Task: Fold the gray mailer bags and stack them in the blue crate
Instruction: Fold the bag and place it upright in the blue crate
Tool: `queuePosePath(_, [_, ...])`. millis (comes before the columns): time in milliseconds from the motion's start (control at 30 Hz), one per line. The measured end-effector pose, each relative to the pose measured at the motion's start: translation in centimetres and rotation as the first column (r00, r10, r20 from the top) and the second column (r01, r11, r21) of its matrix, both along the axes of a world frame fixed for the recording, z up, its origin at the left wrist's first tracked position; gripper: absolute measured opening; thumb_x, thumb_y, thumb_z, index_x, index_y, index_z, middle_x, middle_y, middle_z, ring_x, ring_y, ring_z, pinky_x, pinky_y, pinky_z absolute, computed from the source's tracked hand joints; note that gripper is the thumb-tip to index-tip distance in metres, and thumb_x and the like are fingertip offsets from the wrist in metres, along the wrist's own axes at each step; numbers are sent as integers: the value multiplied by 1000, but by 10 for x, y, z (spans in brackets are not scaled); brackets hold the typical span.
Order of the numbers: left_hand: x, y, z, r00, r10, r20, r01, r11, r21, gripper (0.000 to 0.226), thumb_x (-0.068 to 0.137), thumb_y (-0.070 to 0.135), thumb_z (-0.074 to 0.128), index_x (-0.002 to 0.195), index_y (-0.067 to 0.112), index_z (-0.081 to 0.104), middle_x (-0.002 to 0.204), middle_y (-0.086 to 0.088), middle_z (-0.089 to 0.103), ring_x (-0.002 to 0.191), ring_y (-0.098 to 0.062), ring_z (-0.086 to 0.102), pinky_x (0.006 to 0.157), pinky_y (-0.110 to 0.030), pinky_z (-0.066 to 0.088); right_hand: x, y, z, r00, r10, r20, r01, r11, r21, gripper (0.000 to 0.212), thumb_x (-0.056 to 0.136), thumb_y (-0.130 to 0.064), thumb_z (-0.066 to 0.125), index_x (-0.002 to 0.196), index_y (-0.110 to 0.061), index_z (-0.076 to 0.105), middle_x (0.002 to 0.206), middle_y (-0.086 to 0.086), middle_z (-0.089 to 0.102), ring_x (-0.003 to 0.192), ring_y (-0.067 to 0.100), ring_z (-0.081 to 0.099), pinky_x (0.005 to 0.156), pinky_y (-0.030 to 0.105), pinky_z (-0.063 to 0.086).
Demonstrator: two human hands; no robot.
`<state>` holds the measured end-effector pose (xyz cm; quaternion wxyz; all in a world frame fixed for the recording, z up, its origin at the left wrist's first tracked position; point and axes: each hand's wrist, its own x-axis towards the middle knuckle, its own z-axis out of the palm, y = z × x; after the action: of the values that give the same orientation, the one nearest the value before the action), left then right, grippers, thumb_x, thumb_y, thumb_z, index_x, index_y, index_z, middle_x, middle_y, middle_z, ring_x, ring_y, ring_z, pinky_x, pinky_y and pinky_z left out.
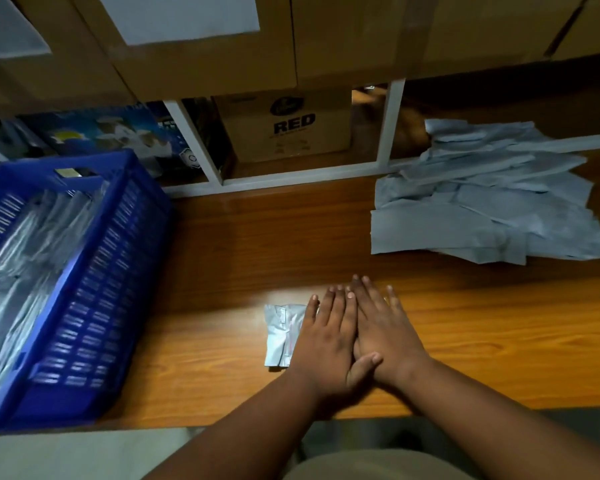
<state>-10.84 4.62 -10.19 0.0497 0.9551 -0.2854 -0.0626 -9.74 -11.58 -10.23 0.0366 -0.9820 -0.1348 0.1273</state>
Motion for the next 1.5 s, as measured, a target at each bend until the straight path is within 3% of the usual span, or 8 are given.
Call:
queuePosePath(267, [3, -1, 0, 1000, -4, -23, 3, 999, -37, 101, 101, 76, 21, 169, 6, -4, 177, -16, -9, 163, -28, -16, 131, -57, 7, 1, -1, -7, 1000, 1, 5, -1, 1000, 18, 76, 108, -55, 16, 165, -26, -25, 173, 4, -31, 159, 24, -32, 130, 59, -7])
queuePosePath(600, [3, 3, 1, 999, -19, -46, 14, 994, -104, 101, 99, 80, 19, 169, 12, -6, 177, -12, -11, 163, -25, -16, 131, -55, 6, 0, 1, -3, 1000, -1, -20, 2, 1000, 7, 78, 106, -55, 18, 166, -25, -23, 174, 6, -27, 159, 26, -30, 129, 61, -4])
queuePosePath(733, [10, 17, 5, 1000, -13, 5, 14, 995, -103, 90, 105, 72, 24, 170, 10, 15, 177, -13, 11, 165, -27, 1, 130, -55, 13, 2, -5, -1, 999, 26, -20, -26, 1000, 4, 82, 101, -60, 13, 167, -24, -19, 176, 7, -22, 160, 26, -28, 129, 60, -7])
queuePosePath(833, [15, 33, 7, 996, 18, 87, -15, 999, -38, 72, 110, 57, 25, 166, 12, 30, 174, -14, 25, 163, -32, 15, 128, -56, 21, 1, -5, 4, 999, -37, 13, 36, 997, 61, 79, 103, -61, 3, 168, -20, -16, 174, 4, -22, 161, 22, -25, 129, 49, -13])
queuePosePath(1033, [18, 38, -6, 998, 12, 65, -15, 999, 49, 71, 107, 45, 33, 167, 10, 26, 175, -15, 16, 164, -31, 10, 131, -53, 10, -4, 18, 3, 999, 21, 42, -23, 999, 44, 70, 110, -47, 14, 171, -18, -4, 178, 8, -10, 162, 23, -19, 132, 49, -7])
queuePosePath(1233, [18, 41, -8, 998, 32, 58, -33, 999, 12, 73, 106, 44, 33, 169, 9, 19, 176, -16, 17, 164, -30, 9, 131, -53, 9, 1, 21, 1, 999, 13, 43, -13, 1000, 4, 74, 105, -52, 8, 170, -19, -4, 176, 8, -15, 163, 25, -17, 132, 56, 2])
queuePosePath(1400, [20, 41, -5, 999, 25, 38, -25, 1000, -8, 79, 104, 43, 37, 170, 9, 12, 177, -16, 9, 165, -29, 1, 131, -53, 8, 3, 20, -5, 999, 7, 42, -7, 1000, -7, 75, 106, -53, 14, 171, -18, 1, 177, 9, -12, 164, 26, -13, 132, 58, 4])
queuePosePath(1500, [23, 43, -5, 1000, 18, 10, -18, 1000, -11, 81, 103, 44, 38, 170, 10, 10, 177, -15, 7, 165, -28, -1, 131, -55, 7, 4, 19, -10, 1000, 21, 22, -21, 1000, -22, 76, 107, -56, 13, 169, -19, -7, 177, 8, -18, 163, 25, -19, 132, 58, 1])
